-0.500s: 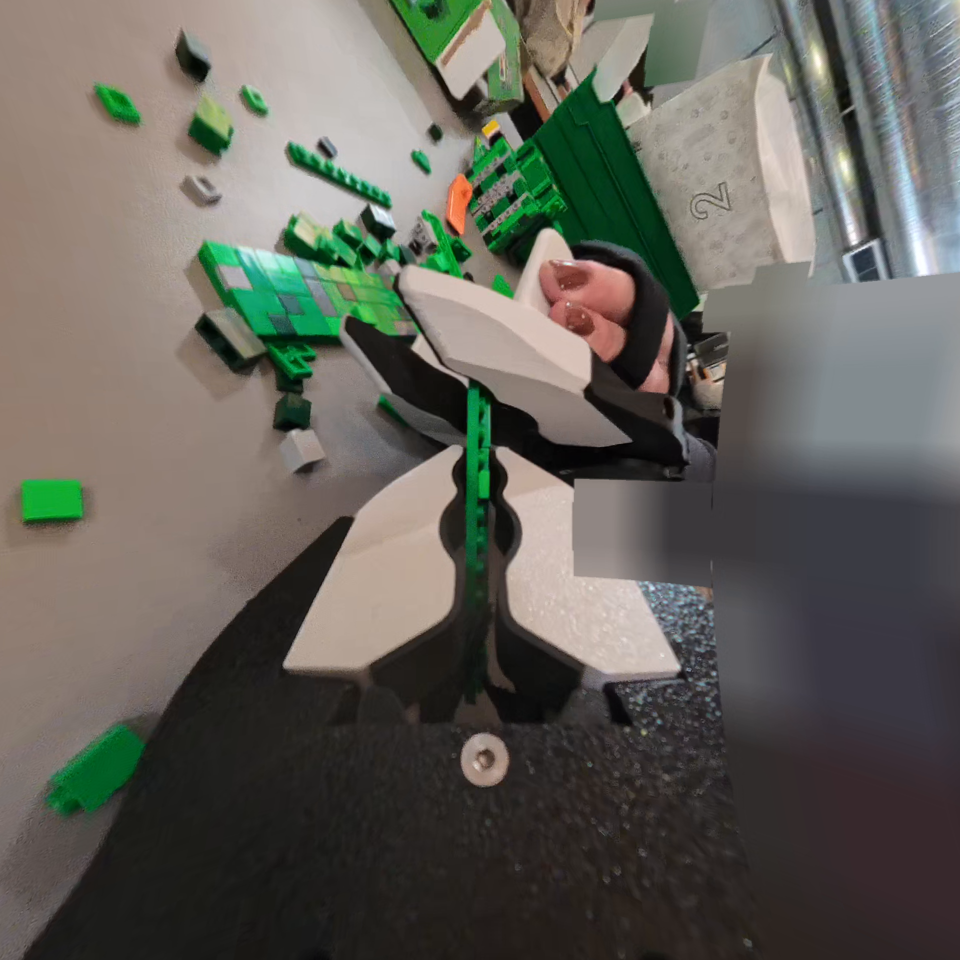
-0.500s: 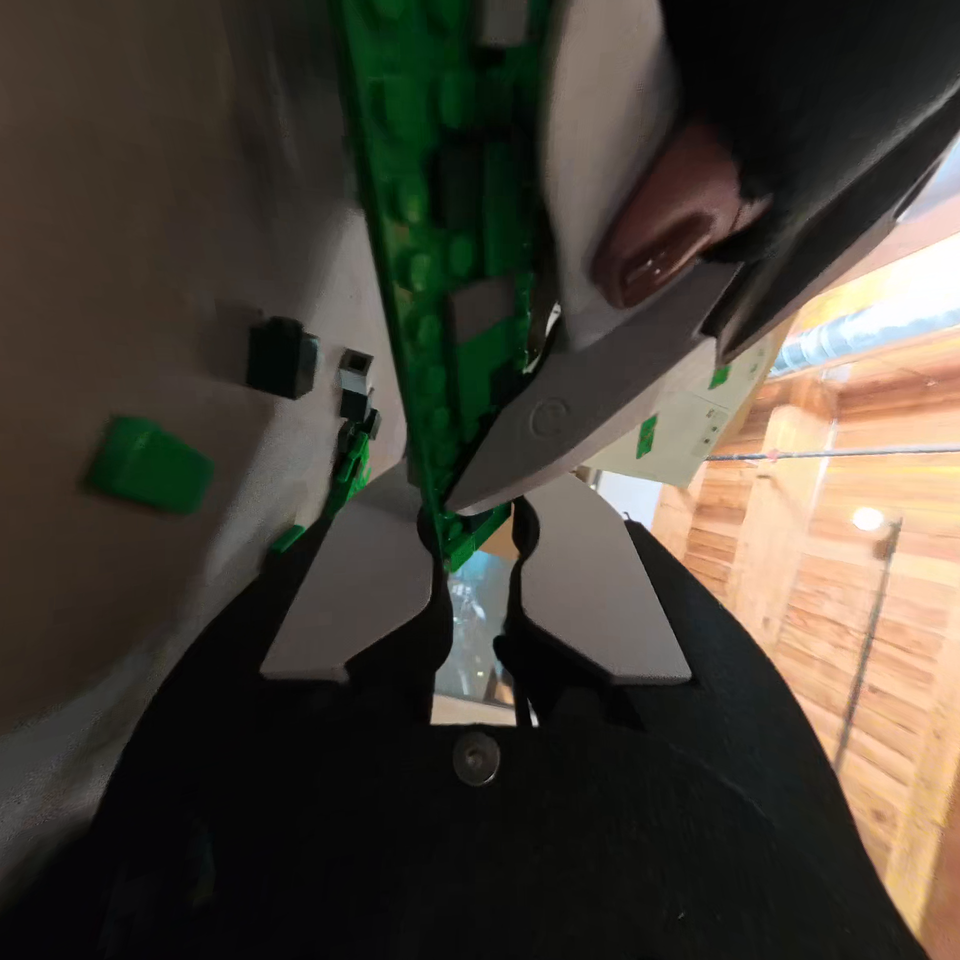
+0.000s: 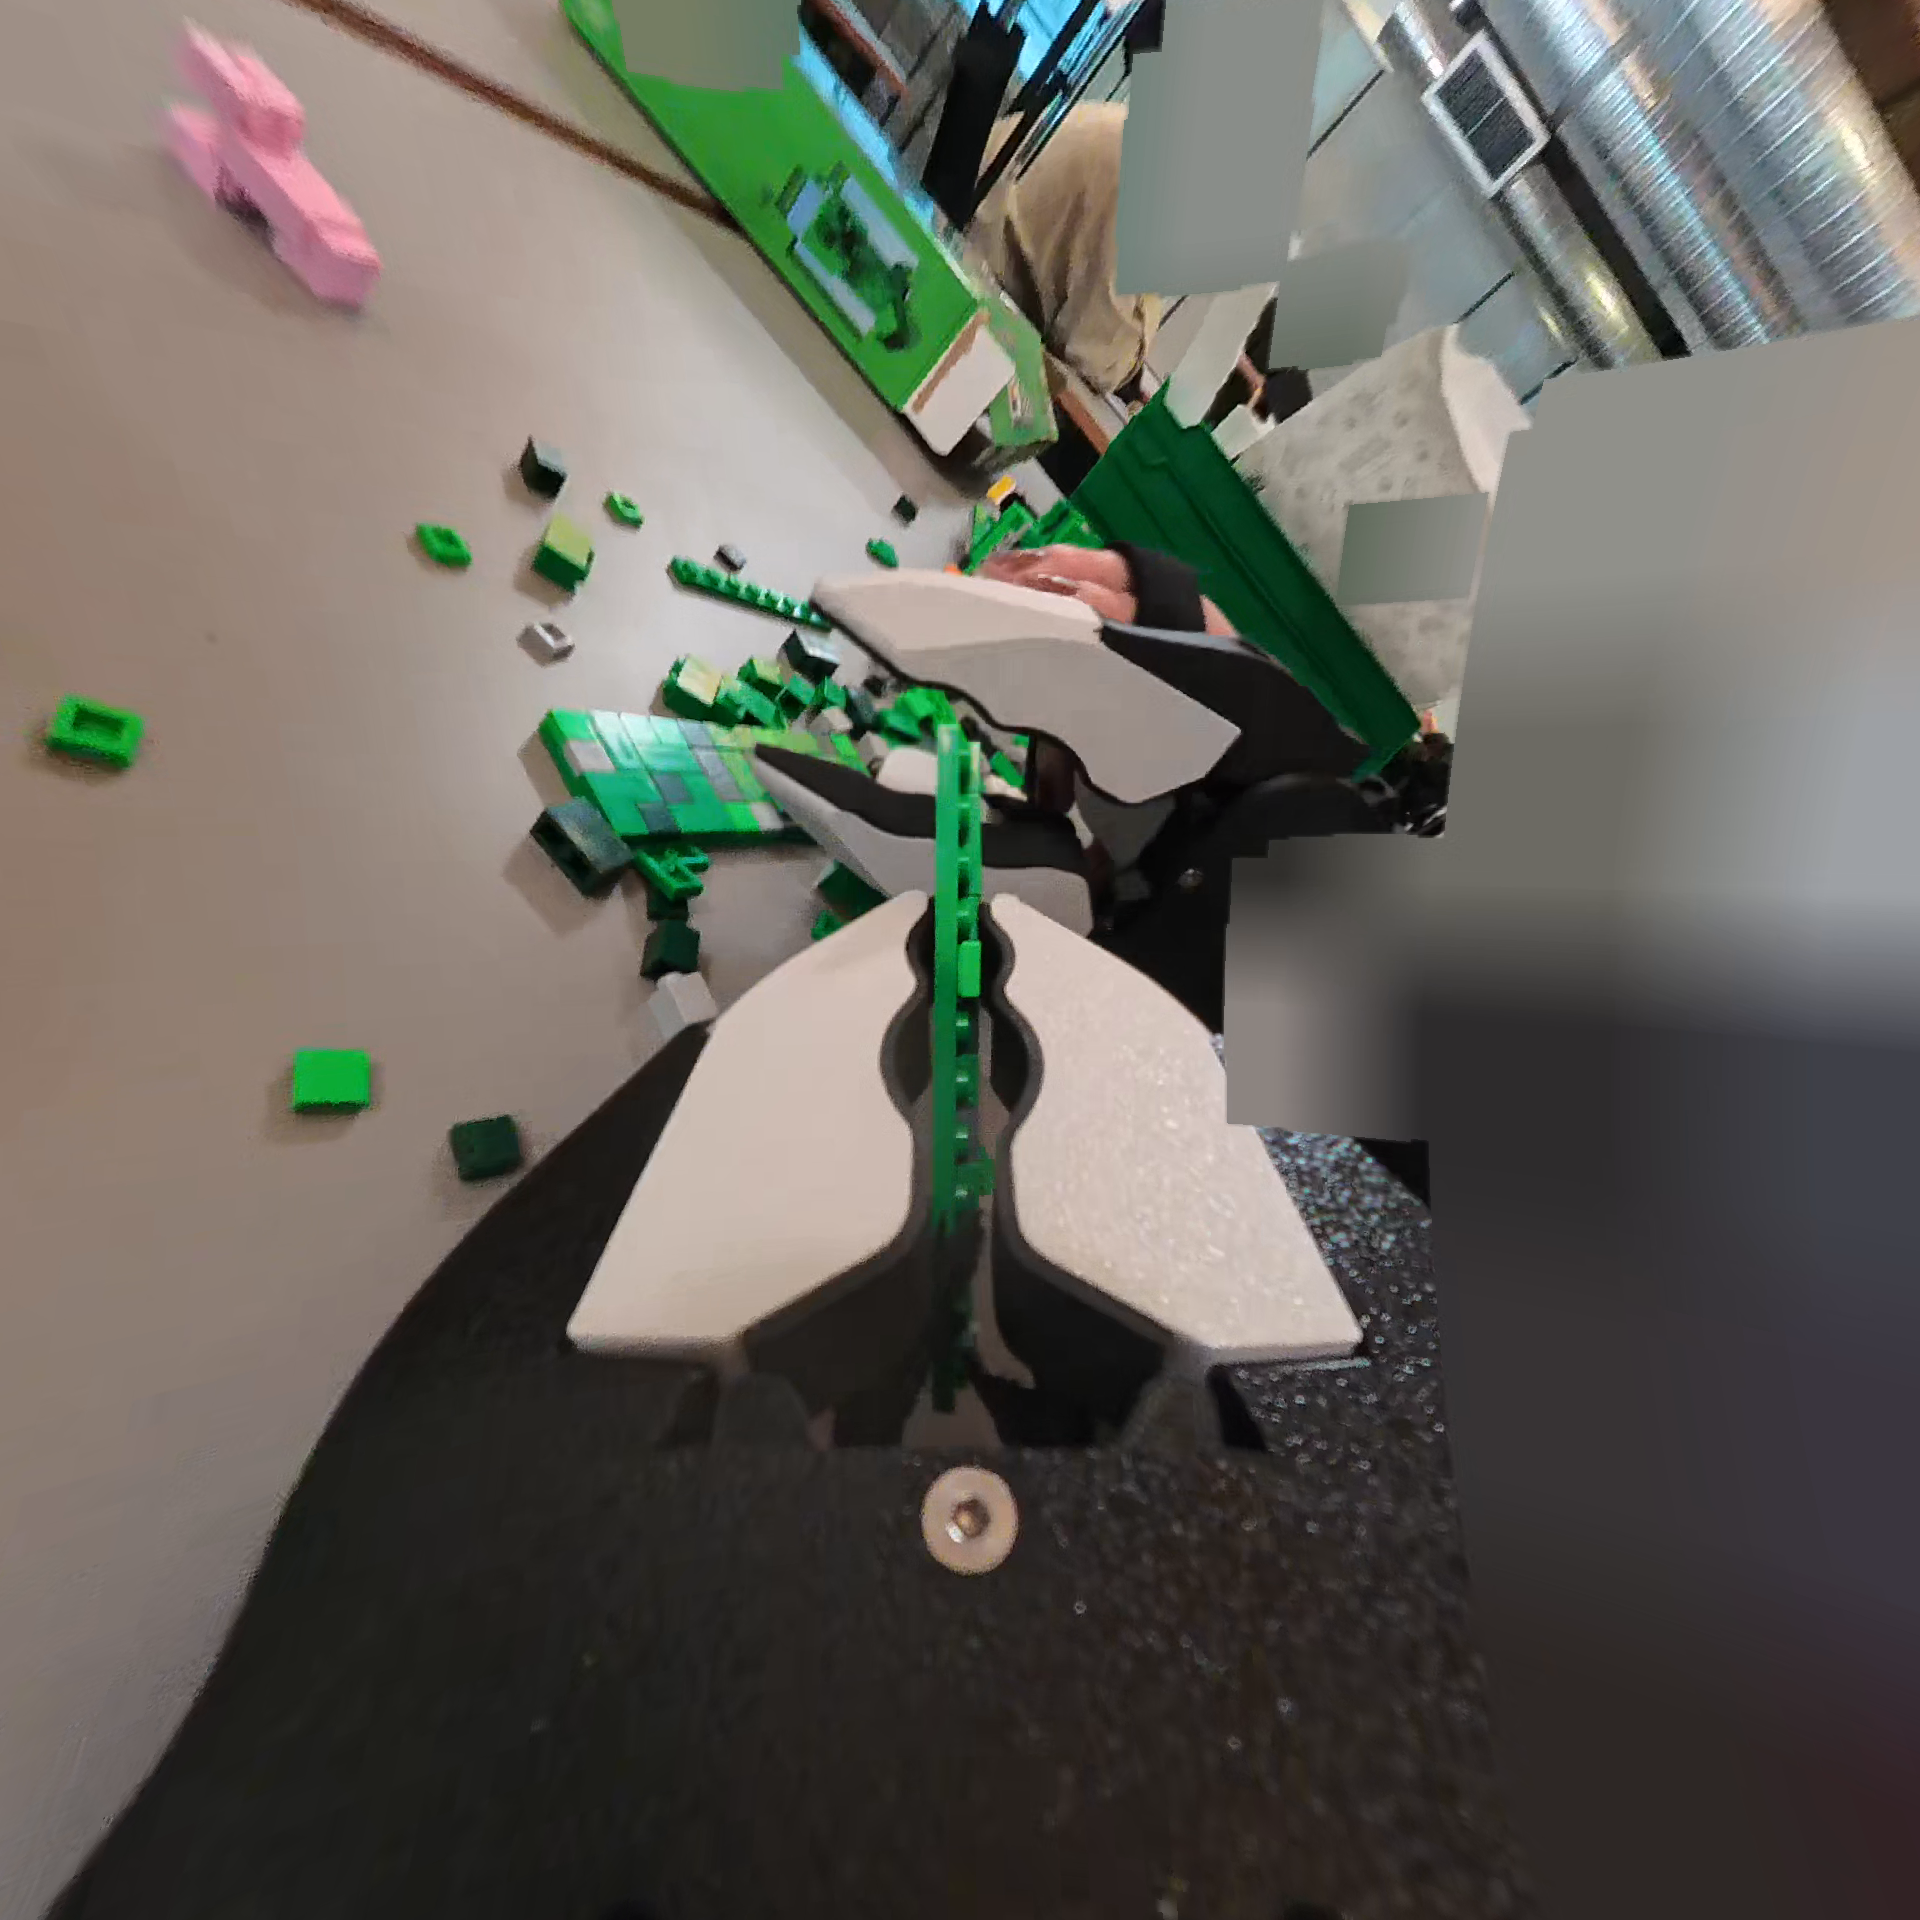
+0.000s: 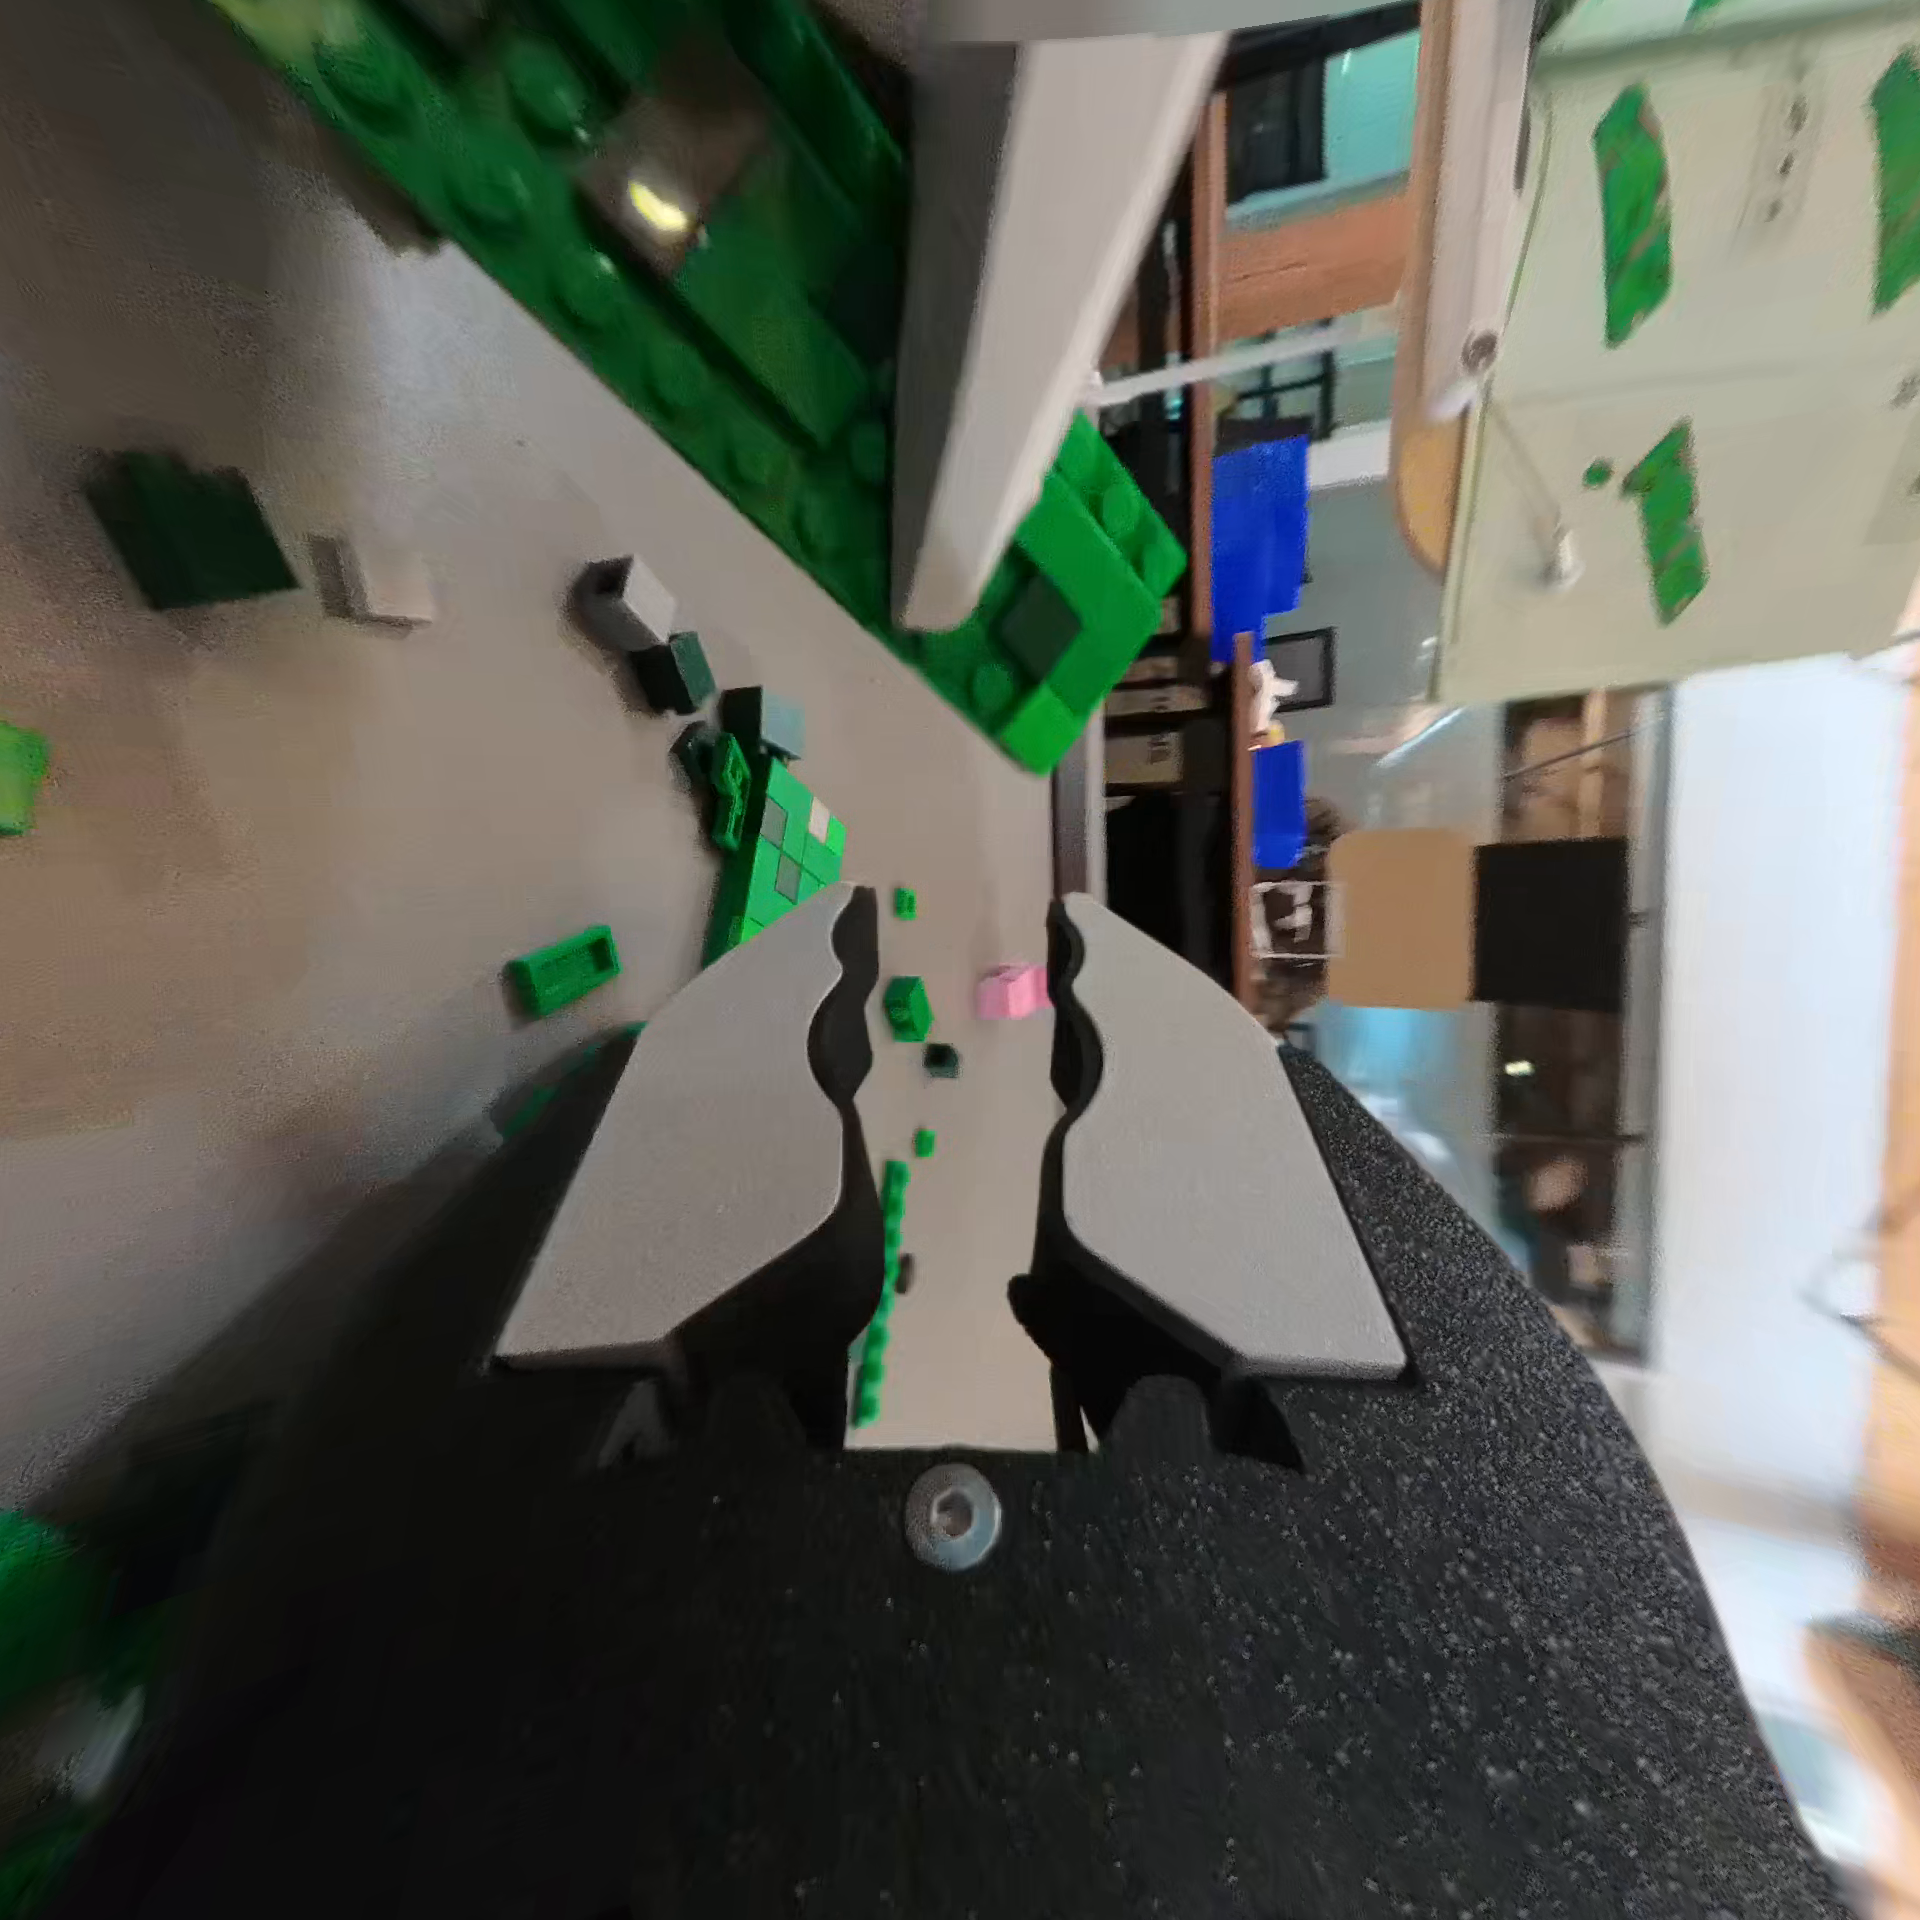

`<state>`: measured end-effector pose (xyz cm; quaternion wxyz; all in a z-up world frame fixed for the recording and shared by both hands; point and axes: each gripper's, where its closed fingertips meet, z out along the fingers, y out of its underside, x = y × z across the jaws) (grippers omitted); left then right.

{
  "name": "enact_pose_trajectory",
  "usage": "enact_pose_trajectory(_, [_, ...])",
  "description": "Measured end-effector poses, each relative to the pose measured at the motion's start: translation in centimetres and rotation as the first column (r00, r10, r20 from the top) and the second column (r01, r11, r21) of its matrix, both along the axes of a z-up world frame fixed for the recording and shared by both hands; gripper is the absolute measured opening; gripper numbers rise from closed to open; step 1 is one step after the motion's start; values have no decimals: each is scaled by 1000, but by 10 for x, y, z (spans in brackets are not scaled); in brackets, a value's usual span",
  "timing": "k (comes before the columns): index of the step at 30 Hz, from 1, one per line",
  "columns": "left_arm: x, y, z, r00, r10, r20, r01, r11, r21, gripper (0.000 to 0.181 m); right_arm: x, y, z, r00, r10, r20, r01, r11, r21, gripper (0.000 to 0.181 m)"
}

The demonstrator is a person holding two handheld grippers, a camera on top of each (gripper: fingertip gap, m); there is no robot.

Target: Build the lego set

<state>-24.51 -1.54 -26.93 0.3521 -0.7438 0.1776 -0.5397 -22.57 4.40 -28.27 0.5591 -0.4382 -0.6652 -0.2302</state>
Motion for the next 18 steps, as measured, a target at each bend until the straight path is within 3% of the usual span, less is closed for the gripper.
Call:
enact_pose_trajectory(4, [-3,3,9,1000,27,13,-28,996,86,6,3,-8,6,976,5,-219,-62,966,-252,28])
enact_pose_trajectory(8, [-2,2,17,999,14,42,-20,989,147,6,-11,-33,20,887,64,-458,-301,832,-467,28])
enact_pose_trajectory(13, [6,-8,29,995,-62,80,42,973,228,5,-20,-53,36,762,40,-647,-515,643,-567,30])
enact_pose_trajectory(15, [7,-14,38,986,-103,132,68,966,250,5,-19,-61,45,691,35,-722,-619,545,-565,16])
enact_pose_trajectory(18, [5,-17,46,974,-131,186,78,960,270,5,-12,-68,66,565,43,-824,-741,465,-484,7])
